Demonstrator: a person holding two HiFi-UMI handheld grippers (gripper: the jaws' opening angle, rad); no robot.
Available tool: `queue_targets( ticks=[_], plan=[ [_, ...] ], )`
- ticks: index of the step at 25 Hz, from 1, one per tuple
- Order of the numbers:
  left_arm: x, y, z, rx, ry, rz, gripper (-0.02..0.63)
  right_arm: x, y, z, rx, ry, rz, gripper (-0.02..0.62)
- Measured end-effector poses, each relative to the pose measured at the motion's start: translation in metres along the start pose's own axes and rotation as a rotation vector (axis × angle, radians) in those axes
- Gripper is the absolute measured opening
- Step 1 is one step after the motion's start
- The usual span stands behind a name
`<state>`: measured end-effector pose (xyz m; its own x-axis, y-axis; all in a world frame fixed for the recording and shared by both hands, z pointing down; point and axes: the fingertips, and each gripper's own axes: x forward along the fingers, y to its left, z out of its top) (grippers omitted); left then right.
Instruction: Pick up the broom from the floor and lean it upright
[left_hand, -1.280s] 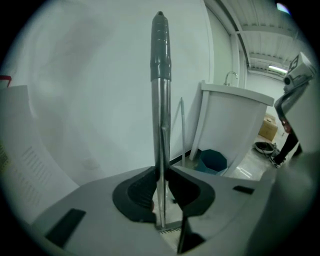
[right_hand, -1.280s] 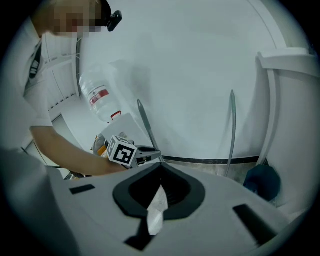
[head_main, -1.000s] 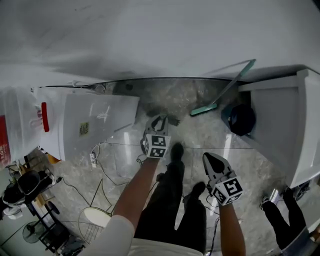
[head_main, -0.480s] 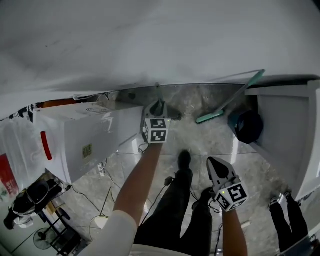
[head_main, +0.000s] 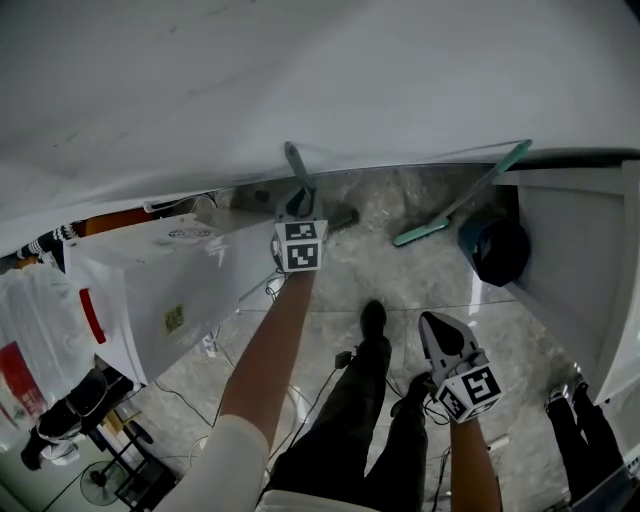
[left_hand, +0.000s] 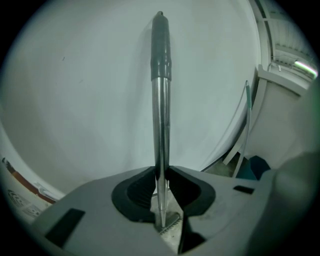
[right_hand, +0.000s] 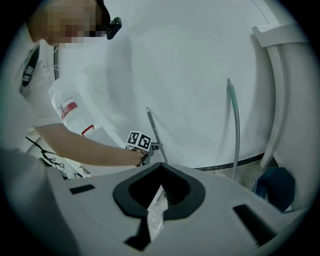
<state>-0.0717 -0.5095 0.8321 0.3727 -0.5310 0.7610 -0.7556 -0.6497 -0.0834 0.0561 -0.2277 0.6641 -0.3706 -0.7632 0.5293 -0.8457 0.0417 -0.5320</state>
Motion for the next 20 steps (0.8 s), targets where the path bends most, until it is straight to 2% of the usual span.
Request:
queue_targets(
  ticks=[4,10,15,20],
  plan=[
    [0.003,0.002,0.002,-0.004,-0.006,0.000,0.105,0.004,0.000,0.003,-0.010,0.004,0.005,0.003],
    [0.004,0.003,0.006,-0.011,-0.020,-0.014,0.187,0.006,0.000,-0.004,-0.011,0.012,0.003,0.003],
    [-0.006,0.003,0.009,-0.025,-0.031,-0.037,0.195,0.004,0.006,0.001,-0.036,0.022,-0.008,0.003],
    [-0.028,0.005,0.015,0.008,-0.039,-0.051,0.198,0.000,0.023,0.020,-0.078,0.015,-0.004,0.003]
  ],
)
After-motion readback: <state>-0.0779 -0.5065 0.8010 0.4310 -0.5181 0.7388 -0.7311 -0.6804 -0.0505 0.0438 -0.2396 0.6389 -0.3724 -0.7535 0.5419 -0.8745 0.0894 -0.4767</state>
